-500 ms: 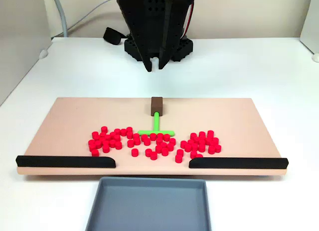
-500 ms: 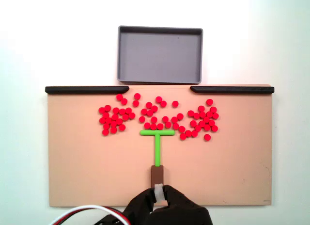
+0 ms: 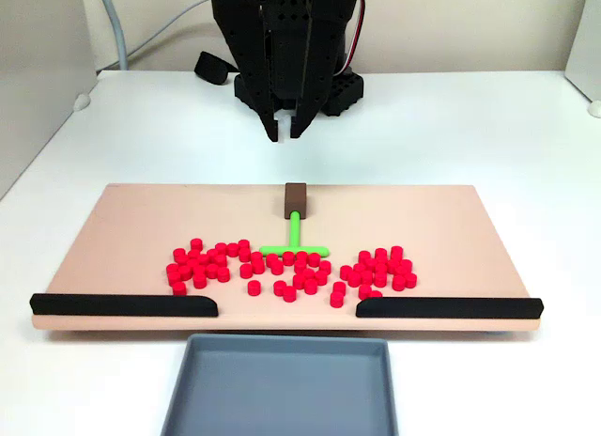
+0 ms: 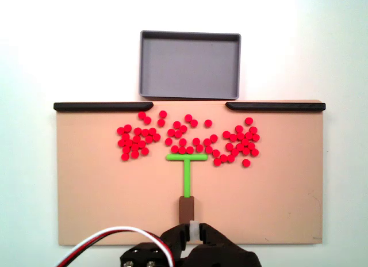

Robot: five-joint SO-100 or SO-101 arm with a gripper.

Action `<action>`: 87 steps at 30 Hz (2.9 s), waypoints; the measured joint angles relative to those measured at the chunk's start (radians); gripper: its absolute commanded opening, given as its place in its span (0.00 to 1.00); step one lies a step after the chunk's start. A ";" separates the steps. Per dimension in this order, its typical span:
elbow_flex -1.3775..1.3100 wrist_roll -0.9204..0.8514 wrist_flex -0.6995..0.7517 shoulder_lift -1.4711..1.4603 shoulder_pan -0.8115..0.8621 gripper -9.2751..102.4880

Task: Grasp a green tool by the dark brown handle.

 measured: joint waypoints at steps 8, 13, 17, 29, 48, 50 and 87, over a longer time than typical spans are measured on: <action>0.000 -0.008 0.000 0.000 0.000 0.09; 0.000 -0.011 0.003 0.000 0.000 0.10; 0.000 -0.009 0.003 0.000 0.000 0.12; 0.000 -0.002 0.017 0.009 0.000 0.09; 0.117 0.000 0.017 0.109 -0.008 0.08; 0.129 -0.006 0.017 0.123 -0.008 0.08; 0.130 0.034 -0.120 0.025 -0.031 0.11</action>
